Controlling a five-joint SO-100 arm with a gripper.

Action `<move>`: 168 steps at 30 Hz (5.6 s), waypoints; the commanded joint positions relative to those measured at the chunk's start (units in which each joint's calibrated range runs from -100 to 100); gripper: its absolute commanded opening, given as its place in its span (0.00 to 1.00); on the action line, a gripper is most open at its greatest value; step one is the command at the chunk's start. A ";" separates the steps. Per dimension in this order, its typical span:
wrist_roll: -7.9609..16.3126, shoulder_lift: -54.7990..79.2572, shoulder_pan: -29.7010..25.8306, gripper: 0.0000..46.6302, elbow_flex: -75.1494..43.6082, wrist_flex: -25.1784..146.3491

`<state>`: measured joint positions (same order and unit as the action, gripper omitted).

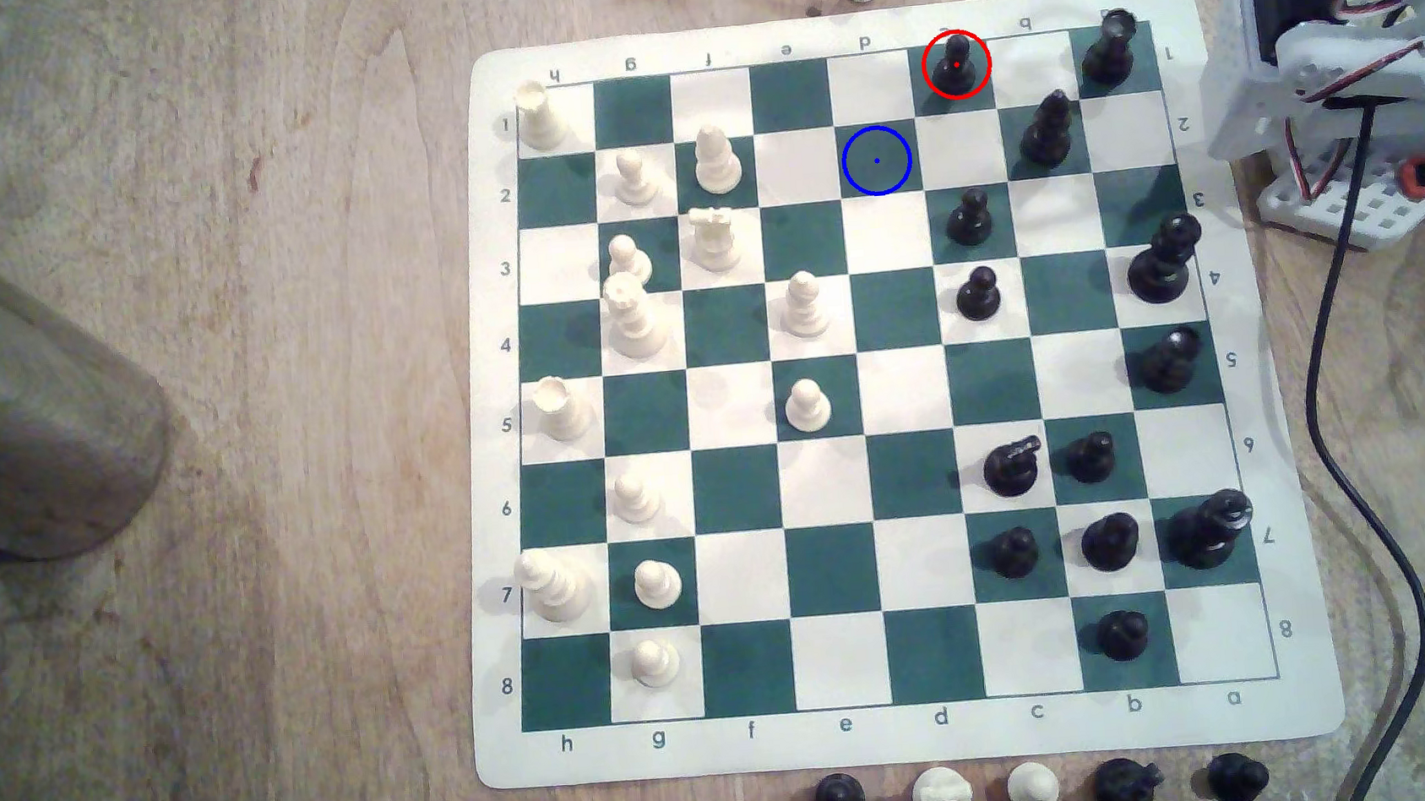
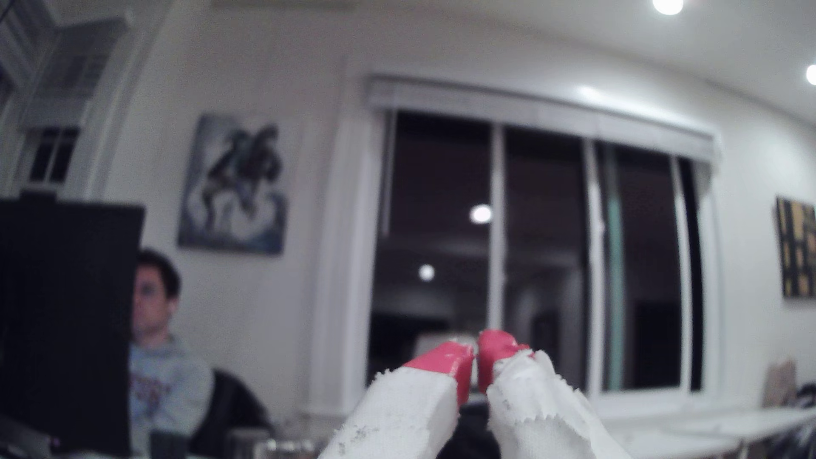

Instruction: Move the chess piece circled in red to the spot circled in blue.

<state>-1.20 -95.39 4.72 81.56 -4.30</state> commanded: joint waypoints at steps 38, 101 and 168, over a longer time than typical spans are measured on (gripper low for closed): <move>12.26 36.05 15.81 0.22 -31.61 73.18; 17.09 65.93 12.21 0.13 -23.45 54.84; 15.87 74.17 -1.08 0.04 -34.96 50.00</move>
<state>14.73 -21.58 4.06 52.55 46.85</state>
